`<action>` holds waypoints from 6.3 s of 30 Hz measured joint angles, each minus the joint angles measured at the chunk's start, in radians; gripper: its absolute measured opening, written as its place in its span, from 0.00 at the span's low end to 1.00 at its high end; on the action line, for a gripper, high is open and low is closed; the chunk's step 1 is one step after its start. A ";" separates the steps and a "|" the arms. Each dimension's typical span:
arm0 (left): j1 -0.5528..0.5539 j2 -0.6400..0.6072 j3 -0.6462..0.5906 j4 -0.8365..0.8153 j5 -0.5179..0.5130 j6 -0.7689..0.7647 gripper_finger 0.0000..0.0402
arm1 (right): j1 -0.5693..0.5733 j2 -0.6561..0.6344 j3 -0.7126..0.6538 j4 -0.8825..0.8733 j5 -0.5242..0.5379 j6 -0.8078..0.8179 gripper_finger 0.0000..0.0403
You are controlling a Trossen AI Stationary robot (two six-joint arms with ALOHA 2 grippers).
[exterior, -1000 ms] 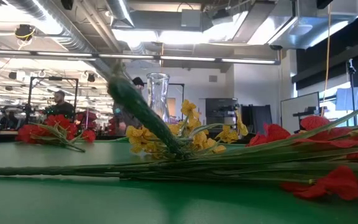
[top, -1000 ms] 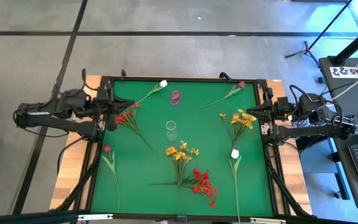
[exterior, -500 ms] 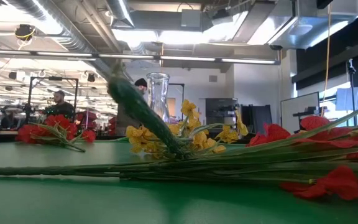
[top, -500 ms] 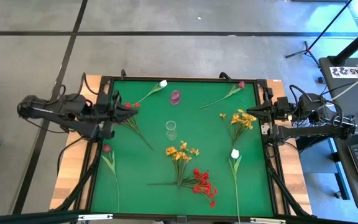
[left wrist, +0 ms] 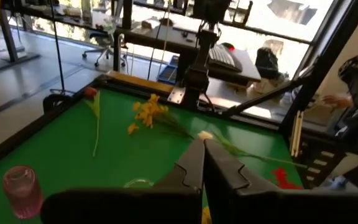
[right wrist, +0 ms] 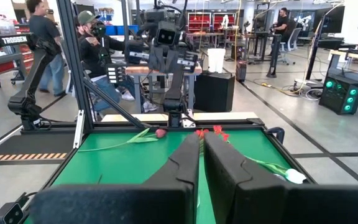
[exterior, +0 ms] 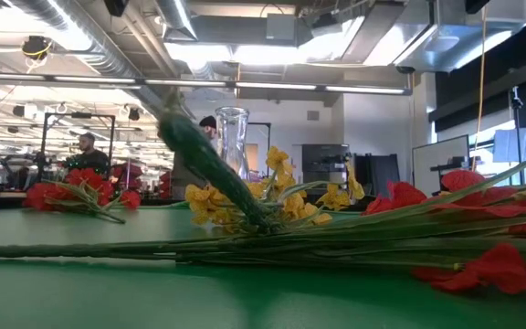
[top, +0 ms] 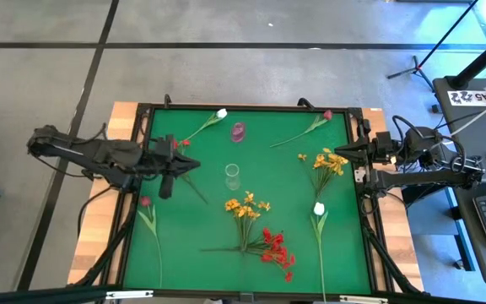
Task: Sort flowers into vase by color
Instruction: Put the top red flowers into the transparent vase
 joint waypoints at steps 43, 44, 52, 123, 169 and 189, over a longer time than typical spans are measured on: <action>0.090 0.194 0.000 -0.804 -0.089 -1.038 0.41 | 0.000 0.000 0.000 -0.001 0.000 0.000 0.06; 0.090 0.209 0.000 -0.803 -0.089 -1.038 0.41 | 0.000 0.000 0.000 -0.001 0.000 0.000 0.06; 0.106 0.345 -0.001 -0.790 -0.069 -1.040 0.41 | 0.000 0.000 0.000 -0.001 0.000 0.000 0.06; 0.262 0.184 -0.001 -0.647 -0.057 -1.060 0.30 | 0.000 0.000 0.000 -0.020 0.000 0.000 0.06; 0.611 0.595 -0.203 -0.383 0.496 -1.216 0.33 | 0.000 0.000 0.000 -0.020 0.000 0.000 0.06; 0.610 0.414 -0.042 -0.455 0.365 -0.918 0.01 | 0.000 0.000 0.000 -0.020 0.000 0.000 0.06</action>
